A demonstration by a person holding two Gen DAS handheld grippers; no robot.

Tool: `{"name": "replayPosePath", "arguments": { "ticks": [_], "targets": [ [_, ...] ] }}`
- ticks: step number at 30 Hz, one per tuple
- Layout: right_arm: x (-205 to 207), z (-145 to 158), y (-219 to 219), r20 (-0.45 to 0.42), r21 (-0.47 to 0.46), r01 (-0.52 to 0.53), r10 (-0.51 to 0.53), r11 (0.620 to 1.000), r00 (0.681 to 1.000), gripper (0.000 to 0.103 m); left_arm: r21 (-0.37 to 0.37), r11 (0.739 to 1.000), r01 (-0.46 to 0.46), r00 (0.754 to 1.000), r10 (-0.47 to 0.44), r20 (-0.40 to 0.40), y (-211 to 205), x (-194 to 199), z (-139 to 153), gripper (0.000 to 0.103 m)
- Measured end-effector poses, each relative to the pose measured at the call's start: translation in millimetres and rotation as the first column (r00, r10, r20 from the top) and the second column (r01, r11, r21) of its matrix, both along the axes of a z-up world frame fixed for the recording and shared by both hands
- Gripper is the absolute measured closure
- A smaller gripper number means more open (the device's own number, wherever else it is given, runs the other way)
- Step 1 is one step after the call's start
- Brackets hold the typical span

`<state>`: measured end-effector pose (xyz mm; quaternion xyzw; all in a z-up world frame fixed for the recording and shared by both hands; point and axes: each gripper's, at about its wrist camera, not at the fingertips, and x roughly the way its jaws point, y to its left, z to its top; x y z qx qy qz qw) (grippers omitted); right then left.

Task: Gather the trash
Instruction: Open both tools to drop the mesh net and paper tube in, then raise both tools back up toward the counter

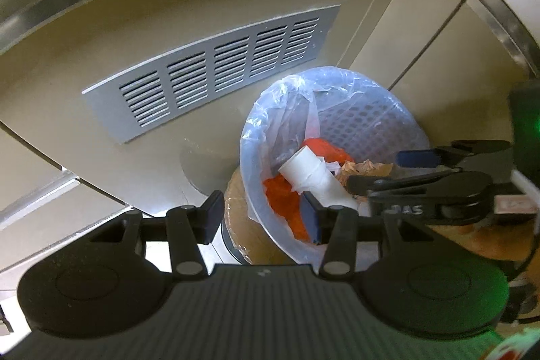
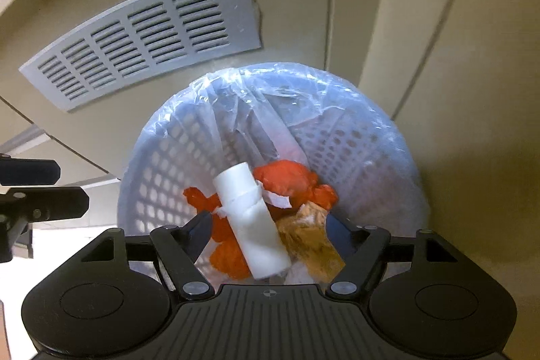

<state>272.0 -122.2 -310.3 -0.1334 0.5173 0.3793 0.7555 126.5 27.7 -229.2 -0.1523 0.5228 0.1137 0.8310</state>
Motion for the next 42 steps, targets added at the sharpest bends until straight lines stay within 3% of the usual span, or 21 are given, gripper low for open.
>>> {"name": "replayPosePath", "arguments": {
  "ticks": [11,16,21,23,32,37,42],
  "targets": [
    [-25,113,-27,0.097,0.134,0.047,-0.060,0.990,0.993,0.029,0.031,0.996,0.086,0.988,-0.089,0.130,-10,-12,71,0.058],
    [-37,173,-38,0.185,0.224,0.044,-0.087,0.974,0.979,0.029,0.065,0.989,0.136,0.964,-0.147,0.220,-16,-19,116,0.058],
    [-38,222,-51,0.263,0.294,0.097,-0.178,0.951,0.948,0.029,0.103,0.981,0.165,0.935,-0.189,0.301,-14,-17,154,0.057],
    [-36,239,-57,0.292,0.313,0.125,-0.220,0.942,0.931,0.029,0.121,0.977,0.173,0.921,-0.204,0.331,-11,-12,167,0.052],
    [-2,275,-91,0.349,0.357,0.255,-0.382,0.898,0.856,0.029,0.199,0.943,0.267,0.853,-0.327,0.407,-3,43,207,0.042],
    [40,274,-111,0.349,0.361,0.283,-0.410,0.888,0.843,0.029,0.229,0.924,0.306,0.824,-0.378,0.422,-9,99,215,0.034],
    [95,269,-124,0.340,0.374,0.291,-0.422,0.881,0.840,0.029,0.264,0.901,0.345,0.816,-0.427,0.389,-19,166,210,0.029]
  ]
}}
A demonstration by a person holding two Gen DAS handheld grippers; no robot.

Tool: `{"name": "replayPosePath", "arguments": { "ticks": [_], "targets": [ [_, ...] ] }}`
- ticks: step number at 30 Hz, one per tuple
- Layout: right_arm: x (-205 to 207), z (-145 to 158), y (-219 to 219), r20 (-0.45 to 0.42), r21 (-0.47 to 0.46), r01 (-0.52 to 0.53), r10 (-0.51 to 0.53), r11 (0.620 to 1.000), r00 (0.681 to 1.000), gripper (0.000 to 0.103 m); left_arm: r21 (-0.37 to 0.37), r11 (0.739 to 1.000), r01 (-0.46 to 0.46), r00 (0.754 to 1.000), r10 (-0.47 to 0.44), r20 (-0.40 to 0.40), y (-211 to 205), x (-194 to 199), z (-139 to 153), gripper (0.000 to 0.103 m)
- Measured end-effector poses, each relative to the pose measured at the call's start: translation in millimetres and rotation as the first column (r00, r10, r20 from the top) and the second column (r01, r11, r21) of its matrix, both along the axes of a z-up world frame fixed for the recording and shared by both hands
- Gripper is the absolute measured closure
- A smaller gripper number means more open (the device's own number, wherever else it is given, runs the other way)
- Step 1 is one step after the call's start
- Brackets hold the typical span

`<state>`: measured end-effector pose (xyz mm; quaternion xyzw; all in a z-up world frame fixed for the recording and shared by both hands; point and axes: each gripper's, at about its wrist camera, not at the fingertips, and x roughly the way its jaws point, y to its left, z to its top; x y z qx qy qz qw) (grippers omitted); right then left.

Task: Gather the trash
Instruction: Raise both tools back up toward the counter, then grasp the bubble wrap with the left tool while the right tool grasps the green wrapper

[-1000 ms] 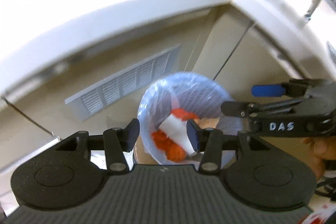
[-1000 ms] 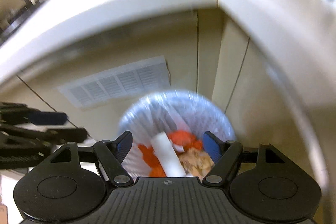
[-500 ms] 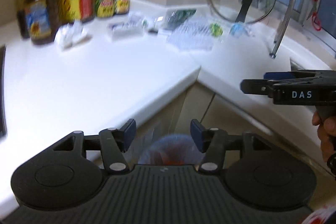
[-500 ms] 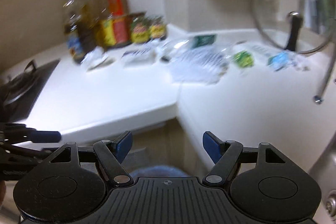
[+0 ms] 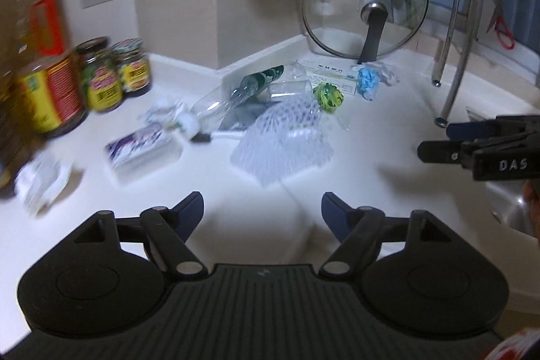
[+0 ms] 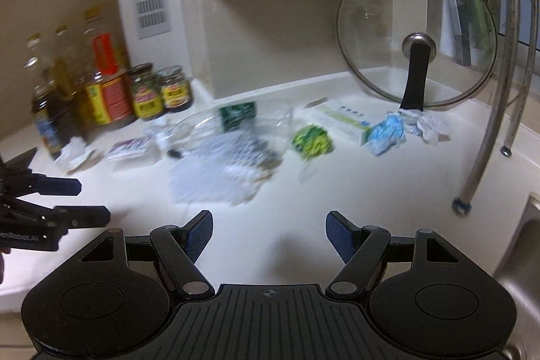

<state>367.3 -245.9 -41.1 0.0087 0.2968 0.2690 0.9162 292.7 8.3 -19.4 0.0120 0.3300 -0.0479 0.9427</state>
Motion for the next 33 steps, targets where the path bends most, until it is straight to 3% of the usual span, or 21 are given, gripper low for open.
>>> {"name": "replayPosePath", "arguments": {
  "ticks": [5,9,12,14,18,20,33],
  "targets": [
    [54,-10,-8,-0.019,0.021,-0.008,0.009,1.000,1.000,0.029,0.048,0.998,0.037,0.999,-0.035,-0.037,-5,67,-18,0.029],
    [87,-17,-10,-0.040,0.033,-0.015,0.016,0.999,0.999,0.029,0.036,0.998,0.045,0.996,-0.042,-0.073,-3,105,-31,0.030],
    [107,-22,-10,-0.044,0.035,-0.023,0.025,0.999,0.999,0.029,0.023,0.998,0.061,0.993,-0.059,-0.105,-1,125,-37,0.038],
    [119,-25,-10,-0.053,0.036,-0.026,0.028,0.999,0.998,0.029,0.006,0.998,0.056,0.991,-0.054,-0.120,1,134,-40,0.049],
    [136,-30,-7,-0.059,0.035,-0.036,0.038,0.999,0.998,0.029,-0.007,0.998,0.057,0.990,-0.057,-0.130,1,138,-43,0.073],
    [144,-33,-4,-0.063,0.034,-0.040,0.043,0.999,0.997,0.029,-0.003,0.998,0.063,0.990,-0.062,-0.127,-1,133,-41,0.093],
    [209,-53,28,-0.100,0.033,-0.060,0.063,0.998,0.993,0.029,-0.081,0.995,-0.055,0.998,0.052,-0.036,4,83,5,0.096]
  ]
}}
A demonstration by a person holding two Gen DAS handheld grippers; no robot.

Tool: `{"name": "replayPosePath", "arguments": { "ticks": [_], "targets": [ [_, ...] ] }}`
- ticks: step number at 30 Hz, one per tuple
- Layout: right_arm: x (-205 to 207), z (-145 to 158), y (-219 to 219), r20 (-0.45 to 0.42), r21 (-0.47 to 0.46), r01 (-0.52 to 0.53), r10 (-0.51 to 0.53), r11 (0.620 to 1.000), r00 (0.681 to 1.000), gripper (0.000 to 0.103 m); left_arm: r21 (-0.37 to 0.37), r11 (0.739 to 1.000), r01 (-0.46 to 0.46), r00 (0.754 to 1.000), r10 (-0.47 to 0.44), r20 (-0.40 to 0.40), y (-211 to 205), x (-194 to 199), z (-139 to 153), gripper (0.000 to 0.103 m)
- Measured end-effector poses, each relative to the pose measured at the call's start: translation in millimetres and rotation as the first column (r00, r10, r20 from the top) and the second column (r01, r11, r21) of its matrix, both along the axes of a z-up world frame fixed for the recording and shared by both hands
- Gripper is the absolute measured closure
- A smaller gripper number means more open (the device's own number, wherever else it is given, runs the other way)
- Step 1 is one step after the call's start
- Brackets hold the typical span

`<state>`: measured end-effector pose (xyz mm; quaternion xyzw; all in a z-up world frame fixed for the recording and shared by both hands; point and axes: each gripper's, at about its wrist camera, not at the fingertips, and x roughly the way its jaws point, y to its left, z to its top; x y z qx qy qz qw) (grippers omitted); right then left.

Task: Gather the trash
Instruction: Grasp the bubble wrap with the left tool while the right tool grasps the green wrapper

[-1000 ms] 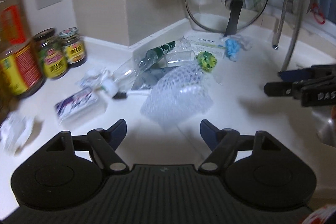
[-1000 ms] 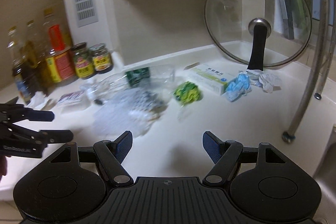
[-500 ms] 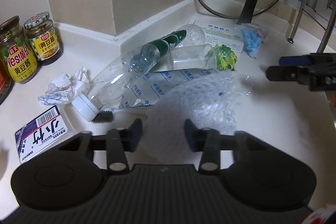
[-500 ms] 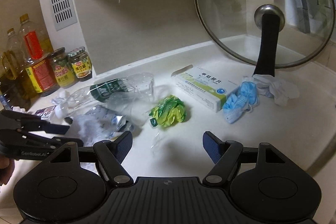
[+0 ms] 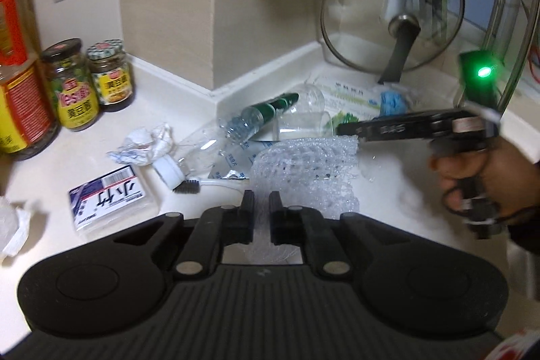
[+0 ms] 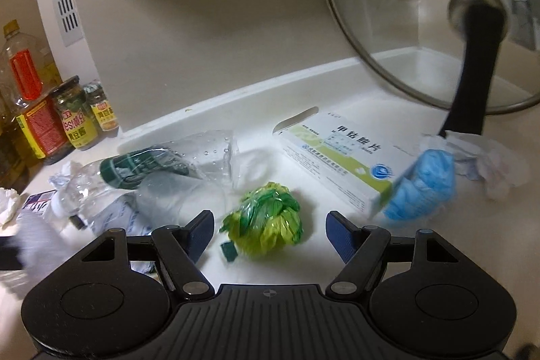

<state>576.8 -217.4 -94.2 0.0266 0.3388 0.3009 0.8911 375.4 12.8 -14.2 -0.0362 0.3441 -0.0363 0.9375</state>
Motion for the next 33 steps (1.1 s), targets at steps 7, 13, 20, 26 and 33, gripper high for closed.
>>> {"name": "replayPosePath", "arguments": {
  "ticks": [7,13,20,26,33],
  "targets": [
    [12,-11,7,-0.034,-0.004,0.006,-0.006,1.000,0.999,0.064,-0.005,1.000,-0.028,1.000,0.028,-0.010,0,-18,2,0.096],
    [-11,0,-5,0.007,-0.004,0.033,-0.033,0.999,0.999,0.086,-0.028,0.999,-0.043,0.999,0.043,-0.013,1,-40,-2,0.096],
    [-74,23,-23,0.053,-0.007,0.053,-0.053,0.999,0.997,0.086,-0.050,0.998,-0.036,0.999,0.036,0.001,-3,-82,1,0.096],
    [-152,45,-32,0.066,0.008,0.053,-0.053,0.999,0.996,0.086,-0.067,0.997,-0.027,1.000,0.027,0.007,-4,-133,3,0.096],
    [-262,58,-26,0.064,0.013,-0.014,0.013,1.000,0.998,0.086,-0.078,0.997,-0.012,1.000,0.010,-0.025,-3,-203,-5,0.096]
  ]
}}
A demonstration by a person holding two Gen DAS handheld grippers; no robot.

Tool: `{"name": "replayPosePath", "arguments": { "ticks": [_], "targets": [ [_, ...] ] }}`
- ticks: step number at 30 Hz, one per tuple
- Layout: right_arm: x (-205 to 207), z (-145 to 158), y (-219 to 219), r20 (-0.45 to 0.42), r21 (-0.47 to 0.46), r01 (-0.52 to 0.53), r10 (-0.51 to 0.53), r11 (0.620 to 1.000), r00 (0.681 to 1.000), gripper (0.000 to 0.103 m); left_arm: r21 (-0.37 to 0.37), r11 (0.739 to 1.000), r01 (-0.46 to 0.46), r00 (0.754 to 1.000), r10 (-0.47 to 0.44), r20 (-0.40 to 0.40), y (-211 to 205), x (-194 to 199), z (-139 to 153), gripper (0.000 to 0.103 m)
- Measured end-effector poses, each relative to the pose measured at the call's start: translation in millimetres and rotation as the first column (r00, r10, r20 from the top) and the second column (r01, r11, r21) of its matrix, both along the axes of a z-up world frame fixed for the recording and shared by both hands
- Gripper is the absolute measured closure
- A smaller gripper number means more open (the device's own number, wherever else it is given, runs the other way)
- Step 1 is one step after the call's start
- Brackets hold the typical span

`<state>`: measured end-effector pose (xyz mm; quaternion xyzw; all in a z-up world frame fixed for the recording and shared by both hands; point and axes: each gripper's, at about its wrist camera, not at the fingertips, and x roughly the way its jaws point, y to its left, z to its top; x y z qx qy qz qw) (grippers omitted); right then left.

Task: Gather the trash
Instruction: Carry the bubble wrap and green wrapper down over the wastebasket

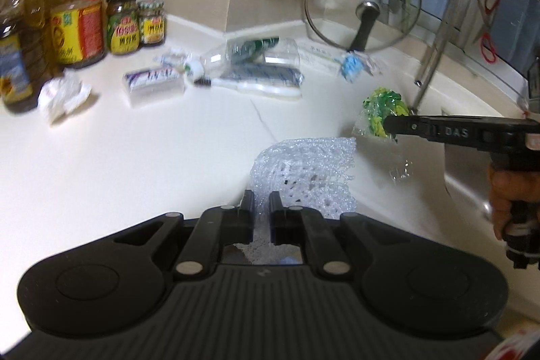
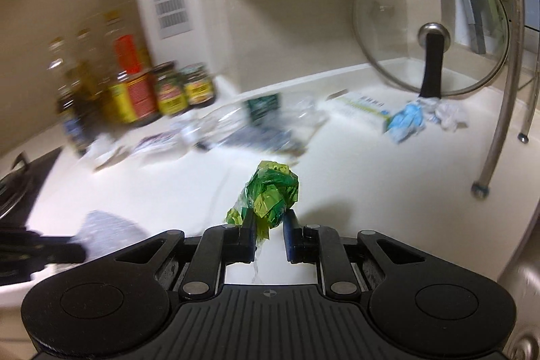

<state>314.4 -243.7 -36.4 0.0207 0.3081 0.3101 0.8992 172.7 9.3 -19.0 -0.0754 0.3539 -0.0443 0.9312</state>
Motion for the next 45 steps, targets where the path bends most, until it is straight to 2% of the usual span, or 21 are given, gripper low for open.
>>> {"name": "replayPosePath", "arguments": {
  "ticks": [5,9,12,17,26,34,41,45],
  "targets": [
    [-68,-17,11,-0.030,-0.051,-0.050,0.049,0.997,0.998,0.086,-0.005,1.000,0.016,0.998,-0.016,-0.059,-2,-37,-20,0.096],
    [-97,-44,21,-0.099,-0.090,-0.078,0.069,0.993,0.993,0.086,-0.022,1.000,0.011,0.994,-0.013,-0.110,-3,-54,-41,0.096],
    [-104,-69,32,-0.149,-0.132,-0.115,0.095,0.985,0.984,0.086,-0.028,1.000,-0.012,0.988,0.008,-0.154,-4,-58,-58,0.096],
    [-102,-110,47,-0.202,-0.209,-0.184,0.141,0.961,0.969,0.086,-0.047,0.996,-0.071,0.968,0.057,-0.245,-5,-52,-97,0.096],
    [-86,-164,62,-0.241,-0.301,-0.267,0.197,0.916,0.950,0.086,-0.018,0.991,-0.133,0.928,0.118,-0.352,-12,-37,-151,0.096],
    [-73,-197,76,-0.249,-0.345,-0.318,0.241,0.883,0.938,0.086,0.008,0.988,-0.152,0.902,0.142,-0.408,-15,-15,-183,0.096],
    [-58,-222,87,-0.256,-0.390,-0.357,0.273,0.849,0.927,0.086,0.034,0.988,-0.154,0.890,0.153,-0.429,-16,0,-207,0.096],
    [-52,-245,95,-0.270,-0.416,-0.381,0.288,0.826,0.919,0.086,0.045,0.988,-0.147,0.884,0.151,-0.443,-18,11,-225,0.096]
  ]
}}
